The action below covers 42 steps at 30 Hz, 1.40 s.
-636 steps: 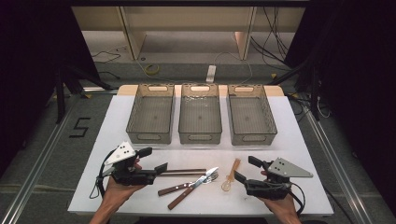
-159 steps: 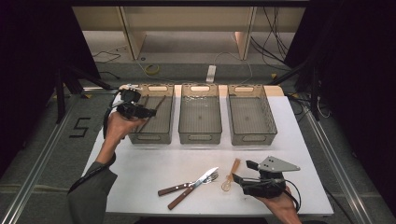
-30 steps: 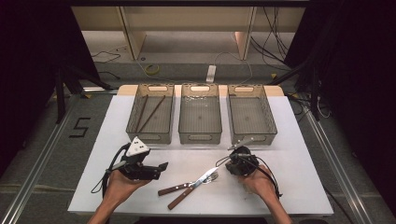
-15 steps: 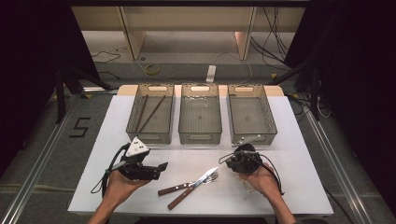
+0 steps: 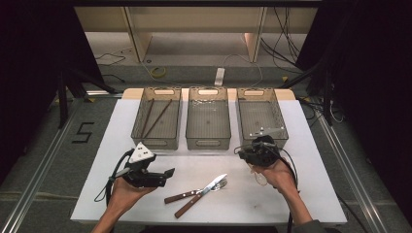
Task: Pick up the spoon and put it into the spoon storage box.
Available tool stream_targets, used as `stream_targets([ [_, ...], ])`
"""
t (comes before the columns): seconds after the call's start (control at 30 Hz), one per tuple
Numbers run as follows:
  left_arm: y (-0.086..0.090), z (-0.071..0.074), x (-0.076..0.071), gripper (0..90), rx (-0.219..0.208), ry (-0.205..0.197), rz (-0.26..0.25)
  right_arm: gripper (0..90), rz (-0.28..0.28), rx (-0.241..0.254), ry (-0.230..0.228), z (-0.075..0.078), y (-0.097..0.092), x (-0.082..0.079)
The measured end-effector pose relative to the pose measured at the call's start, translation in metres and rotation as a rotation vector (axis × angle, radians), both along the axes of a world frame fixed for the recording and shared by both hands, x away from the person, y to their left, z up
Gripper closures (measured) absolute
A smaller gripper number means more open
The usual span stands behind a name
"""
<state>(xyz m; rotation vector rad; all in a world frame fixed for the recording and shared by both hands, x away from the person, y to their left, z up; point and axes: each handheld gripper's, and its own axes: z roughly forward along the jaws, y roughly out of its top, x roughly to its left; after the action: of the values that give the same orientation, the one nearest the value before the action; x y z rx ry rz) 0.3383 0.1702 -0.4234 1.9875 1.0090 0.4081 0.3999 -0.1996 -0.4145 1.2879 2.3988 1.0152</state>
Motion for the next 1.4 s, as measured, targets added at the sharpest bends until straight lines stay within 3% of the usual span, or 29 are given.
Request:
stream_targets([
  [0.33, -0.001, 0.004, -0.005, 15.1, -0.051, -0.056, -0.037, 74.6, -0.002, 0.050, -0.073, 0.029, 0.017, 0.025],
  [0.6, -0.001, 0.004, -0.006, 13.2, -0.059, -0.059, -0.038, 74.6, -0.010, 0.078, -0.099, 0.044, 0.032, 0.046],
  [1.1, -0.001, 0.004, -0.007, 12.9, -0.063, -0.067, -0.041, 74.6, -0.014, 0.079, -0.143, 0.065, 0.058, 0.079],
  [1.4, 0.000, 0.005, -0.008, 12.9, -0.063, -0.067, -0.041, 74.5, -0.027, 0.088, -0.147, 0.068, 0.068, 0.097],
])
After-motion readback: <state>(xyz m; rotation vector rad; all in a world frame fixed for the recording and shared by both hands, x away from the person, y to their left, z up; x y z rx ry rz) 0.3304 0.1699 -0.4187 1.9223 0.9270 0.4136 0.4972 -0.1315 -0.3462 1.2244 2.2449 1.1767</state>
